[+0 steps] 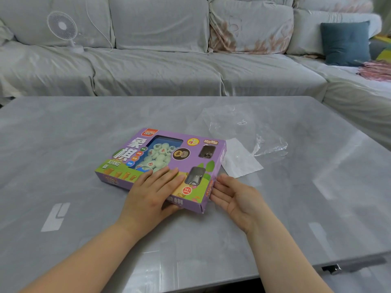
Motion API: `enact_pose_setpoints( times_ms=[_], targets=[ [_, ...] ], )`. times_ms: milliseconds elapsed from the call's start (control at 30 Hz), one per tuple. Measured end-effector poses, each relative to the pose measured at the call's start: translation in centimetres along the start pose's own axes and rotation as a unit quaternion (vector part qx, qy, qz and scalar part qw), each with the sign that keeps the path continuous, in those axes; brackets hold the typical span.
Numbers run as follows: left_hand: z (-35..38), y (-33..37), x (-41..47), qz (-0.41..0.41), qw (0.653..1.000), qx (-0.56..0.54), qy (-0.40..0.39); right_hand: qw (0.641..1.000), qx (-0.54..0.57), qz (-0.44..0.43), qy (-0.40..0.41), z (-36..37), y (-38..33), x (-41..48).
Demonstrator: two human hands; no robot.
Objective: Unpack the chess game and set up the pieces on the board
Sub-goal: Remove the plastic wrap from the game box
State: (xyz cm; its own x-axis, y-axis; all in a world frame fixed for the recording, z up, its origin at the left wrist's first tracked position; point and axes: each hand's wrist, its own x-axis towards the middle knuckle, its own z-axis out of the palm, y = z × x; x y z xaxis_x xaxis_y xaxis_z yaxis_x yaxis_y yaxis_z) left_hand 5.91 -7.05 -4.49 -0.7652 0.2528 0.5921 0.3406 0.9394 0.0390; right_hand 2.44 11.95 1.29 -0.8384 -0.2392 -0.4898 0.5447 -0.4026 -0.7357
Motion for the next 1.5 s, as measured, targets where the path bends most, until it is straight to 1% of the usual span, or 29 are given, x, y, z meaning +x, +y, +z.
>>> enact_pose_setpoints(
  times_ms=[167, 300, 400, 500, 633, 767, 833, 933, 1000, 1067, 1133, 1200, 1267, 1300, 1333, 1400, 1467, 1500],
  targets=[
    [-0.6, -0.2, 0.0, -0.005, 1.000, -0.015, 0.011, 0.999, 0.026, 0.020, -0.018, 0.4, 0.3, -0.6],
    [-1.3, -0.4, 0.1, -0.007, 1.000, -0.021, 0.021, 1.000, -0.016, -0.002, -0.019, 1.0, 0.3, -0.7],
    [-1.5, -0.4, 0.0, 0.000, 1.000, -0.016, 0.025, 0.999, -0.041, -0.002, -0.005, 1.5, 0.4, -0.5],
    [-1.5, -0.2, -0.4, -0.002, 1.000, -0.014, 0.019, 0.993, -0.118, 0.010, 0.004, 2.1, 0.3, -0.2],
    [-1.5, -0.2, -0.6, -0.008, 1.000, -0.020, -0.001, 0.970, -0.241, 0.017, -0.002, 2.7, -0.1, 0.1],
    [-1.7, -0.1, -0.4, -0.012, 1.000, -0.012, -0.002, 0.953, -0.301, 0.020, -0.014, 2.7, -1.0, 0.2],
    [-1.5, -0.1, -0.5, -0.014, 1.000, -0.007, -0.007, 0.942, -0.337, -0.004, 0.002, 2.5, -1.2, 0.2],
    [-1.0, -0.1, -1.1, 0.007, 1.000, 0.019, -0.020, 0.915, -0.392, -0.071, 0.057, 2.1, -1.1, 0.2],
    [-0.5, -0.1, -1.6, 0.019, 0.999, 0.025, -0.028, 0.911, -0.388, -0.114, 0.083, 2.1, -0.9, 0.4],
    [-0.4, 0.0, -1.7, 0.007, 0.999, 0.014, -0.045, 0.926, -0.331, -0.161, 0.086, 2.6, -0.7, 0.3],
    [-0.7, -0.1, -1.6, -0.003, 0.996, 0.007, -0.087, 0.944, -0.267, -0.184, 0.063, 3.4, -0.7, 0.0],
    [-1.0, 0.1, -1.5, -0.016, 0.991, 0.009, -0.134, 0.957, -0.229, -0.178, 0.024, 3.9, -0.7, -0.1],
    [-1.8, 1.0, -1.2, -0.053, 0.985, -0.016, -0.161, 0.960, -0.231, -0.160, -0.013, 4.0, -0.5, -0.2],
    [-2.2, 1.7, -0.8, -0.075, 0.985, -0.035, -0.151, 0.958, -0.239, -0.154, -0.027, 4.0, -0.4, -0.1],
    [-2.5, 2.5, -0.2, -0.106, 0.983, -0.060, -0.141, 0.957, -0.244, -0.150, -0.041, 4.0, -0.4, -0.2],
    [-2.7, 3.9, 1.1, -0.188, 0.963, -0.119, -0.151, 0.956, -0.245, -0.147, -0.063, 4.0, -0.3, -0.3],
    [-2.1, 4.7, 1.9, -0.221, 0.956, -0.135, -0.137, 0.954, -0.244, -0.166, -0.047, 3.6, -0.4, -0.4],
    [-1.9, 4.8, 2.2, -0.225, 0.955, -0.140, -0.130, 0.952, -0.244, -0.183, -0.018, 3.1, -0.5, -0.3]
  ],
)
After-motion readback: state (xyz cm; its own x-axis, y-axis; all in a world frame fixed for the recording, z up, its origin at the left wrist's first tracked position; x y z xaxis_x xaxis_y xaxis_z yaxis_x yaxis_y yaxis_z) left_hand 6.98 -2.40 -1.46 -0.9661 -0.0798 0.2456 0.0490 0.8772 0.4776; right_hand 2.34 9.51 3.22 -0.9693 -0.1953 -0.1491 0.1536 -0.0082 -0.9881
